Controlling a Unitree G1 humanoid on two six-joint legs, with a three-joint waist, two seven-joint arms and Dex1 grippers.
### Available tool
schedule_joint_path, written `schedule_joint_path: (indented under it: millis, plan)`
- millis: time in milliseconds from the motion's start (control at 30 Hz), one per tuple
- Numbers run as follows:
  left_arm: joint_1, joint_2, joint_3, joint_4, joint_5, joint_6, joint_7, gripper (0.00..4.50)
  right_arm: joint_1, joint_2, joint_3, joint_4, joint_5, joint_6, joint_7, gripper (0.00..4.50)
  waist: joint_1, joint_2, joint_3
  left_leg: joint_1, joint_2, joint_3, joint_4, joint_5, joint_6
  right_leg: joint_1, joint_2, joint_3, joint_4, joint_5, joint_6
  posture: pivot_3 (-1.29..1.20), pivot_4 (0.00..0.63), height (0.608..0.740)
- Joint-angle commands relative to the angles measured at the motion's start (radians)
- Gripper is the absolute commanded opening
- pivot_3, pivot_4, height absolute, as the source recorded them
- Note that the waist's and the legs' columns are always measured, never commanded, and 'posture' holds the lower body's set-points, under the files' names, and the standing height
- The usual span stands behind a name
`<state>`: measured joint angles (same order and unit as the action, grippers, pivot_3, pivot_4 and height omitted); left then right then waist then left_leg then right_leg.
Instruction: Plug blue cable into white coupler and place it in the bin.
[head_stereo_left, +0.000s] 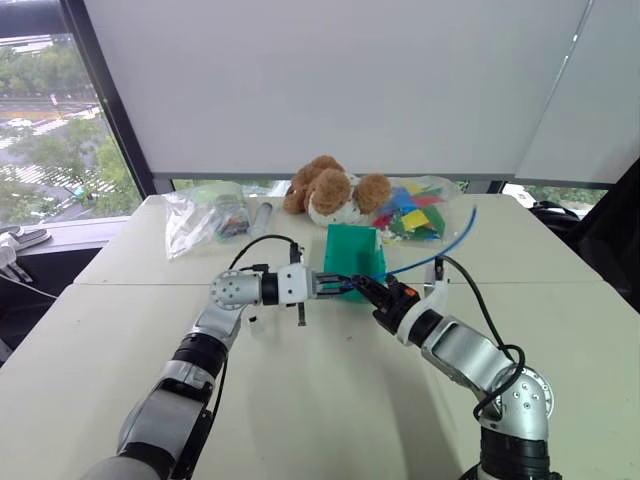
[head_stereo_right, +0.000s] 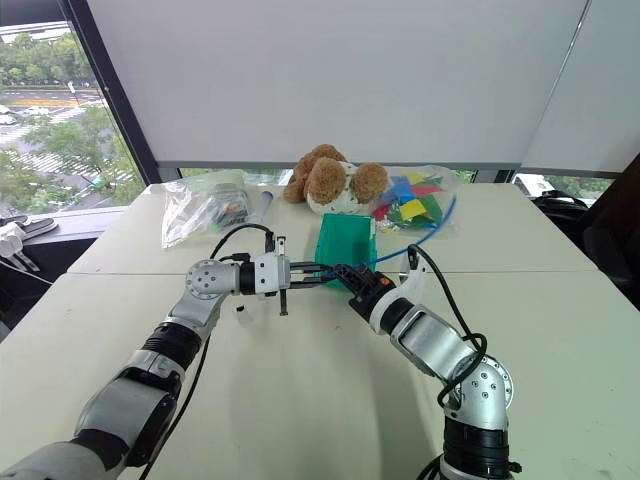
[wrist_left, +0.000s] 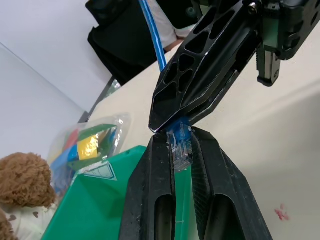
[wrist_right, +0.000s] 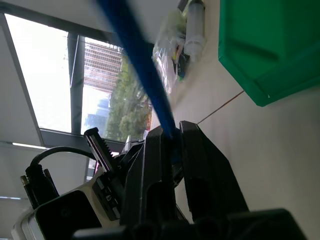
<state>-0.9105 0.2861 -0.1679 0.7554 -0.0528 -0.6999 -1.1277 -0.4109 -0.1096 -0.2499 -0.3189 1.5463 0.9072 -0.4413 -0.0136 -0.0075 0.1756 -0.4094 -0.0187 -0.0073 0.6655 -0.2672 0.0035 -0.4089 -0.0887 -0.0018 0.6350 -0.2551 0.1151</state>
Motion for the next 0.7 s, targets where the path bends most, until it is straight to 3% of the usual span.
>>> schedule_joint_path:
  millis: [33, 233, 533, 700]
  plan:
    - [-0.014, 0.013, -0.002, -0.014, -0.002, -0.004, 0.006, 0.00, -0.011, -0.017, 0.021, -0.030, 0.045, -0.029, 0.009, 0.05, 0.000, 0.000, 0.000, 0.000, 0.000, 0.000, 0.000, 0.000, 0.000, 0.000, 0.000, 0.000, 0.000, 0.000, 0.000, 0.00, 0.150, 0.740]
    - [-0.008, 0.021, -0.008, -0.018, -0.006, 0.029, -0.002, 0.00, -0.016, -0.043, 0.045, -0.034, 0.056, -0.058, 0.014, 0.05, 0.001, 0.000, 0.000, 0.000, 0.000, 0.000, 0.000, 0.000, 0.000, 0.000, 0.000, 0.000, 0.000, 0.000, 0.000, 0.00, 0.150, 0.740]
    - [0.012, 0.065, 0.026, -0.087, -0.049, 0.210, -0.012, 4.44, -0.034, -0.104, 0.081, -0.044, 0.031, -0.068, 0.061, 0.00, -0.001, 0.000, 0.000, 0.000, 0.001, 0.000, 0.000, 0.000, 0.000, 0.000, 0.001, 0.000, -0.001, 0.000, 0.000, 0.00, 0.150, 0.740]
    - [0.030, 0.145, 0.095, -0.169, -0.144, 0.418, -0.046, 4.44, -0.085, -0.299, 0.181, -0.096, -0.154, 0.020, 0.242, 0.00, -0.001, 0.000, 0.000, 0.000, 0.001, 0.000, 0.000, 0.000, 0.000, 0.000, 0.000, 0.000, -0.001, 0.000, 0.000, 0.00, 0.150, 0.740]
